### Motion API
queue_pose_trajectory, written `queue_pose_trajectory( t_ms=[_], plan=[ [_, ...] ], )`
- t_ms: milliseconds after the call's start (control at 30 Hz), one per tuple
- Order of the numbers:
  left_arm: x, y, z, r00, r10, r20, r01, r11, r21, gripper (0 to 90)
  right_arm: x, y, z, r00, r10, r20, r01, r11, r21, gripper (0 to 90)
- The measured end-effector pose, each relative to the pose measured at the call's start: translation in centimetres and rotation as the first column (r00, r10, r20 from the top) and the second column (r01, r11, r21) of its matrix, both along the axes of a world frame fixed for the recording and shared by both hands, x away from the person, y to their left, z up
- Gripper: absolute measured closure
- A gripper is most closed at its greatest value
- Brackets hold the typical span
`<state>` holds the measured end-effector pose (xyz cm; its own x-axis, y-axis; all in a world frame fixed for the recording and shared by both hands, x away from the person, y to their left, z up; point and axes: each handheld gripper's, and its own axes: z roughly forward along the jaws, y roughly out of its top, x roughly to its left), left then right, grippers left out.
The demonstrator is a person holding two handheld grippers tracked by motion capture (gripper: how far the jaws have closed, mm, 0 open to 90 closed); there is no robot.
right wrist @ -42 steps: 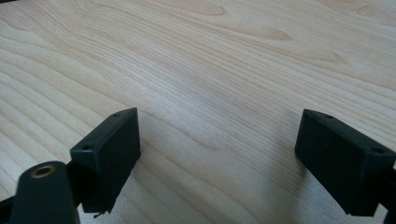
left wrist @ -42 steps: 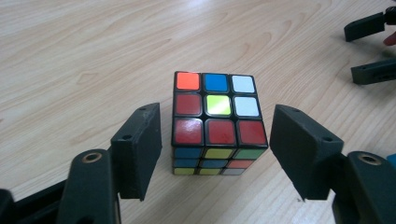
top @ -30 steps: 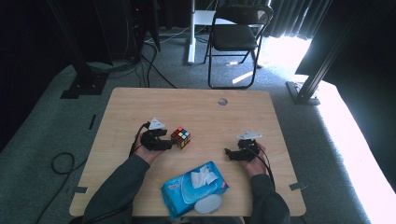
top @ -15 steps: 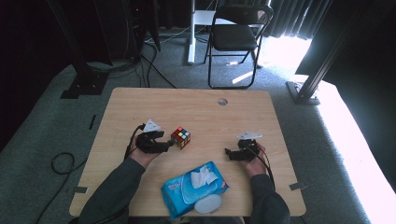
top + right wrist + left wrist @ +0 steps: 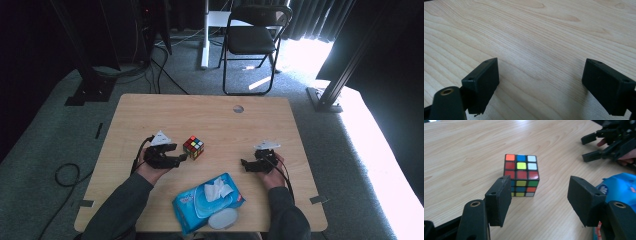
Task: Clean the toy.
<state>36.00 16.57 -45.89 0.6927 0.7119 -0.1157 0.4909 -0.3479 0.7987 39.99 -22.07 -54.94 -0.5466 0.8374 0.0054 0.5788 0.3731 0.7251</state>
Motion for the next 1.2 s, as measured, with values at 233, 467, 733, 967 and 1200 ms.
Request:
queue_pose_trajectory(
  t_ms=[233,467,733,967,1200],
  plan=[
    [-0.7,0.0,0.3,0.9996,-0.027,0.002,0.027,0.9996,0.005,35.8,0.0,0.0,0.0,1.0000,0.000,0.000,0.000,1.0000,0.000,13.9],
    [-1.1,-0.4,0.4,0.9986,-0.053,0.006,0.053,0.9985,0.013,35.6,0.0,0.0,0.0,1.0000,0.000,0.000,0.000,1.0000,0.000,13.9],
    [-1.7,-0.8,0.8,0.9971,-0.074,0.016,0.074,0.9973,0.004,35.5,0.0,0.0,0.0,1.0000,0.000,0.000,0.000,1.0000,0.000,13.9],
    [-2.2,-1.3,0.9,0.9954,-0.094,0.020,0.094,0.9955,0.010,34.9,0.0,0.0,0.0,1.0000,0.001,0.000,-0.001,1.0000,0.000,14.3],
    [-2.6,-1.7,0.8,0.9932,-0.116,0.013,0.116,0.9933,0.008,34.9,-0.1,0.0,0.0,1.0000,0.004,0.002,-0.004,1.0000,0.002,15.2]
  ],
)
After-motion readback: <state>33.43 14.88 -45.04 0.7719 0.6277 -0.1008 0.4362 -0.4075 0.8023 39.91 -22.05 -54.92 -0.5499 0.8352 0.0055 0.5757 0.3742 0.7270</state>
